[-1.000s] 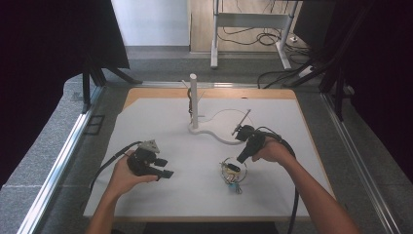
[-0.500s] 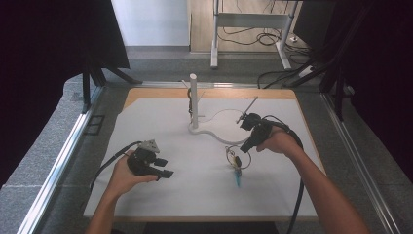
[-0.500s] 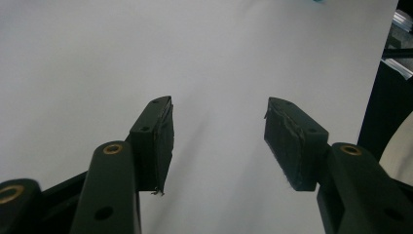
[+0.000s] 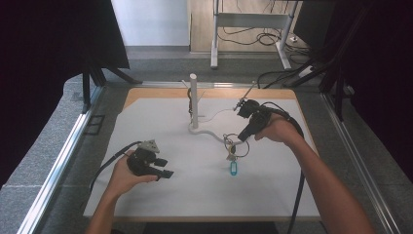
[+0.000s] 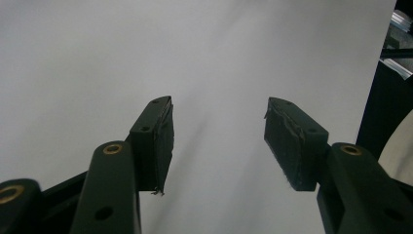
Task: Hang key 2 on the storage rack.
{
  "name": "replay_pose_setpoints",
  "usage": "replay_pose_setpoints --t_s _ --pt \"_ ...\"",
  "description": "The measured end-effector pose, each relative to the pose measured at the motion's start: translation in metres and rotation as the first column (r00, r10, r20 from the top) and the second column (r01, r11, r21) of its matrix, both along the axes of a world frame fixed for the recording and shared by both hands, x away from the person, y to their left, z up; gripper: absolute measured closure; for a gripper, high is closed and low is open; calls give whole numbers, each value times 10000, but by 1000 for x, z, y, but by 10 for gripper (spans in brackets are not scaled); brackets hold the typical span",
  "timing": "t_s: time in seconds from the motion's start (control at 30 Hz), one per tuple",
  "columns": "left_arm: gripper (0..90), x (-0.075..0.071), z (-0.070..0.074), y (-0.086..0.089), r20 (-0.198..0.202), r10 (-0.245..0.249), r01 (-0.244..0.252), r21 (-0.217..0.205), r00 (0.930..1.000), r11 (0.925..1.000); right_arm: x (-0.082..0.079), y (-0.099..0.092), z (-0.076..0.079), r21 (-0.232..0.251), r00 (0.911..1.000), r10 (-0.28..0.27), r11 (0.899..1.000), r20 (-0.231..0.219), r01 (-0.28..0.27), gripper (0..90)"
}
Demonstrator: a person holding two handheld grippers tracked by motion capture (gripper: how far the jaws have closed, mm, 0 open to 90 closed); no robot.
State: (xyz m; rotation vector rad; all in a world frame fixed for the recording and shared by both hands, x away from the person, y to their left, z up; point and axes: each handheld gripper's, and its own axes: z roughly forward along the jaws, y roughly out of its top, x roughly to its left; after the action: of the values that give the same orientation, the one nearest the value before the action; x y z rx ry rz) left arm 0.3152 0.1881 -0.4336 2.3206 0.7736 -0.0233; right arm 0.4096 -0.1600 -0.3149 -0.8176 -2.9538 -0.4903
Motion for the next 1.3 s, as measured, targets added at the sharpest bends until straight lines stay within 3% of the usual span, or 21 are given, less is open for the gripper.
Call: replay_pose_setpoints --t_s 1.3 --pt "449 1 1 0 -54 -55 55 -37 10000 10000 24 1 39 236 9977 -577 9981 352 569 879"
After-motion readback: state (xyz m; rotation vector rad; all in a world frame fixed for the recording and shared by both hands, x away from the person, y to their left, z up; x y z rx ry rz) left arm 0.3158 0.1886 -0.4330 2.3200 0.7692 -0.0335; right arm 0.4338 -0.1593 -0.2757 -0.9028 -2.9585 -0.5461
